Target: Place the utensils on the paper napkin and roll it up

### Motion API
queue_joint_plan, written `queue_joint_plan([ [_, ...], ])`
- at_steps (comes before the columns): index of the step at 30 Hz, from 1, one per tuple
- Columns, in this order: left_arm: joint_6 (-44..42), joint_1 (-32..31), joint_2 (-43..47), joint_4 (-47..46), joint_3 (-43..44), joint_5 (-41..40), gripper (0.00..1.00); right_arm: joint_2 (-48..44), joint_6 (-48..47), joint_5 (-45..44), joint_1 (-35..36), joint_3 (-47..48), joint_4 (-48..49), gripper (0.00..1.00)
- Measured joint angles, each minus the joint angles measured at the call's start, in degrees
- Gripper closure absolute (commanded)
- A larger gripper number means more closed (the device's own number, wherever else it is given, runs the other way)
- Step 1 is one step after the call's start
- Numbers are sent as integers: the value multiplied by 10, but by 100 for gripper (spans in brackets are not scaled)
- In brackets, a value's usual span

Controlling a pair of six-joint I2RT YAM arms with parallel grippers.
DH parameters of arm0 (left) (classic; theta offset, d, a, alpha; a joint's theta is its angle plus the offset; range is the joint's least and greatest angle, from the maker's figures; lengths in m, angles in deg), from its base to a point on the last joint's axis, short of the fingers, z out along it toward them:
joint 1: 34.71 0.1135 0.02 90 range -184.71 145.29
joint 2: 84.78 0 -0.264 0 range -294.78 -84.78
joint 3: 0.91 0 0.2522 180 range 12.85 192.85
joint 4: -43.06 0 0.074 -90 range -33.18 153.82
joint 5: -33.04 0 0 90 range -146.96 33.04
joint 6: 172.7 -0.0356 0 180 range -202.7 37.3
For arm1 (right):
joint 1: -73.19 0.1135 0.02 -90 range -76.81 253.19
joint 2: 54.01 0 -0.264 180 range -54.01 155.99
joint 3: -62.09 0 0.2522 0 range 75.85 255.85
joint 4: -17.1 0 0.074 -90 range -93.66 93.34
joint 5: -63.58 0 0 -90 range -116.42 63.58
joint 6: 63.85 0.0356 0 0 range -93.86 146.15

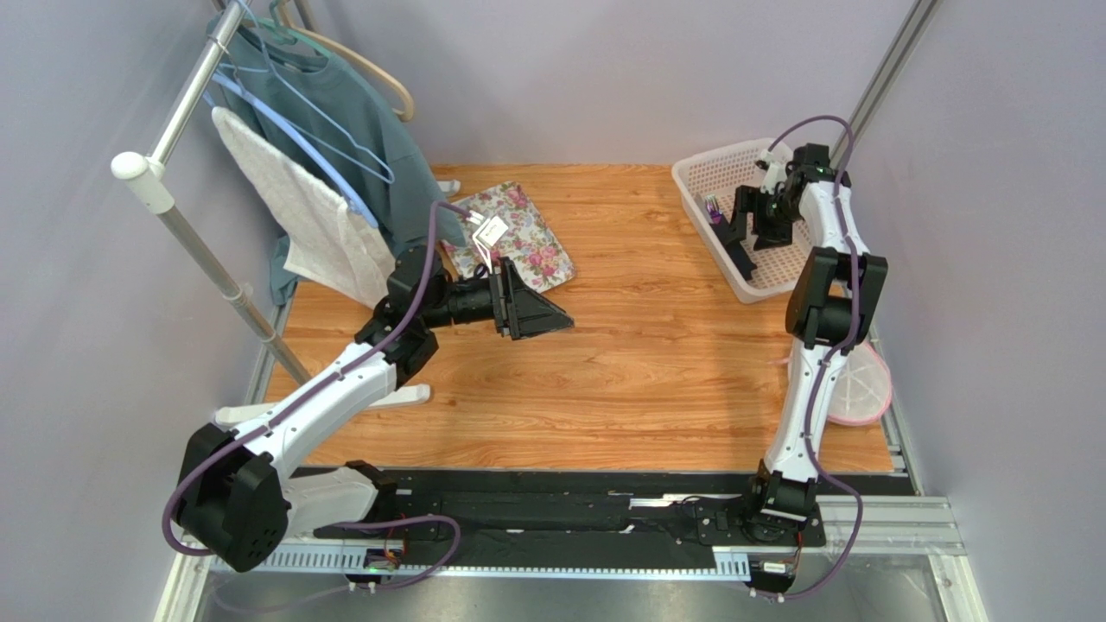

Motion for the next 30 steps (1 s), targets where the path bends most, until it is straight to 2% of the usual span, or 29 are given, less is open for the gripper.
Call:
queue_joint_plan([
  [3, -2, 1, 0, 3, 0, 0, 29, -19, -5, 3, 0, 0, 5, 25],
  [5, -5, 2, 0, 7, 0, 0, 27, -38, -8, 7, 0, 0, 10, 20],
  [6, -10, 2, 0, 13, 1, 0, 27, -49, -9, 11, 0, 0, 13, 14],
  [7, -20, 3, -1, 35, 8, 0, 25, -61, -10, 14, 0, 0, 16, 4],
  [8, -29, 4, -4, 53, 17, 0, 6, -73, -12, 18, 0, 0, 19, 0],
  [10, -66, 7, -15, 106, 50, 0, 1, -108, -16, 29, 0, -1, 26, 0],
  [15, -193, 24, -67, 287, 207, -13, 1, -204, -18, 59, 0, -32, 41, 0],
  [19, -294, 34, -121, 442, 358, -61, 1, -302, -18, 87, 1, -85, 41, 0],
  [21, -336, 39, -150, 511, 423, -100, 1, -354, -19, 102, 5, -126, 40, 0],
  [24, -384, 52, -166, 586, 460, -141, 1, -429, -19, 119, 16, -203, 29, 0],
  [27, -423, 64, -163, 647, 461, -182, 1, -511, -23, 128, 40, -324, 29, 0],
  [30, -448, 67, -141, 667, 426, -213, 1, -575, -33, 127, 65, -452, 24, 0],
])
